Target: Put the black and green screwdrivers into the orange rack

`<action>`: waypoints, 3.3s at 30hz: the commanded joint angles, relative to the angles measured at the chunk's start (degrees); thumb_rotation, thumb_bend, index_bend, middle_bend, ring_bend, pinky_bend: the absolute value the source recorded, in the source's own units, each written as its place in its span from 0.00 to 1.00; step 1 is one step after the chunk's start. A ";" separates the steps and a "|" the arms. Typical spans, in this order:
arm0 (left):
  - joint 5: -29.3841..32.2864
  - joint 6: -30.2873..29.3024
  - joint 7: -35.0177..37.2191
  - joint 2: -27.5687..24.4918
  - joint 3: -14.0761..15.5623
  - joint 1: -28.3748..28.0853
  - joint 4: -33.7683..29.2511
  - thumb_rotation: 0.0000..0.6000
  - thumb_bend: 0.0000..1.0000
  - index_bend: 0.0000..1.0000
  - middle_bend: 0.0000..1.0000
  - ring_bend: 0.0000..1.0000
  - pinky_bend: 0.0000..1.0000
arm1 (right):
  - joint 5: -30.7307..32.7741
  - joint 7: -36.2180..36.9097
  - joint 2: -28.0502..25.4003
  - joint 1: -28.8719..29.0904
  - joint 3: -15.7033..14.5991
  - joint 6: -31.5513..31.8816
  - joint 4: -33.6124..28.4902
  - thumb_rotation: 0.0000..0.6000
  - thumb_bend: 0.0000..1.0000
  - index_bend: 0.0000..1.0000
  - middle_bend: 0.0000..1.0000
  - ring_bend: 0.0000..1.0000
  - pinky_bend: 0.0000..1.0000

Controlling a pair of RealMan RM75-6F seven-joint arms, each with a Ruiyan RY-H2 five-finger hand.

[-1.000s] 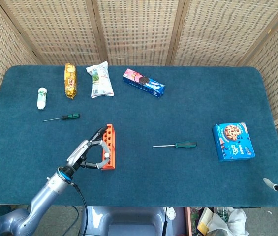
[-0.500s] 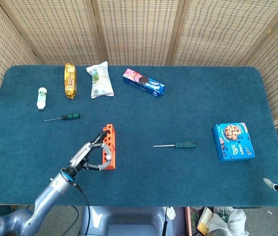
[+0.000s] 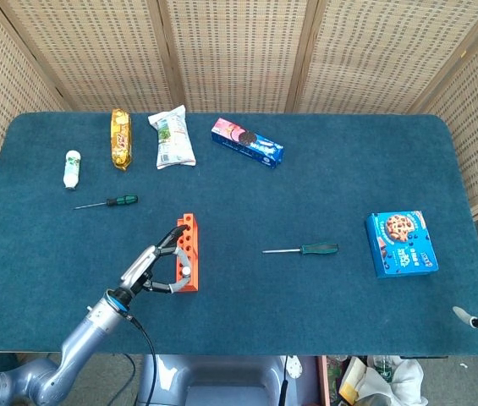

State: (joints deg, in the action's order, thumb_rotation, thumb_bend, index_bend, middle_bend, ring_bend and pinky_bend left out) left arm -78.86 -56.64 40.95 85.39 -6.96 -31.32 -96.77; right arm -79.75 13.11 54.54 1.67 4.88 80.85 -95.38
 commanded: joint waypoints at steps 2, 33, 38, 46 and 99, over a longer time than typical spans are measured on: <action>0.07 0.17 0.02 0.22 0.01 -0.04 0.22 1.00 0.50 0.67 0.00 0.00 0.00 | 0.03 0.07 -0.02 0.01 0.02 -0.03 0.01 1.00 0.00 0.00 0.00 0.00 0.00; 0.26 0.59 -2.58 0.85 0.43 0.14 1.23 1.00 0.50 0.30 0.00 0.00 0.00 | 0.12 0.25 -0.14 0.07 0.02 -0.20 0.00 1.00 0.00 0.00 0.00 0.00 0.00; -1.43 -0.62 -1.86 0.00 0.58 0.52 0.61 1.00 0.42 0.21 0.00 0.00 0.00 | 0.01 0.27 -0.19 0.04 -0.02 -0.13 -0.06 1.00 0.00 0.00 0.00 0.00 0.00; -4.87 -3.07 -0.81 -3.31 1.03 1.18 -1.63 1.00 0.20 0.09 0.00 0.00 0.00 | -0.03 0.30 -0.20 0.02 -0.02 -0.08 -0.14 1.00 0.00 0.00 0.00 0.00 0.00; -7.55 16.90 -4.32 -28.51 1.36 -11.96 -20.09 1.00 1.00 0.00 0.00 0.00 0.00 | -0.10 -0.53 -0.13 0.09 -0.20 -0.17 -0.53 1.00 0.00 0.00 0.00 0.00 0.00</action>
State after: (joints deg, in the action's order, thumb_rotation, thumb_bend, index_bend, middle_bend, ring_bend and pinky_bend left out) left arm -86.45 -39.78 36.68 56.83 -5.67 -43.24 -116.81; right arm -79.85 12.59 54.41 1.76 4.68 80.69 -95.91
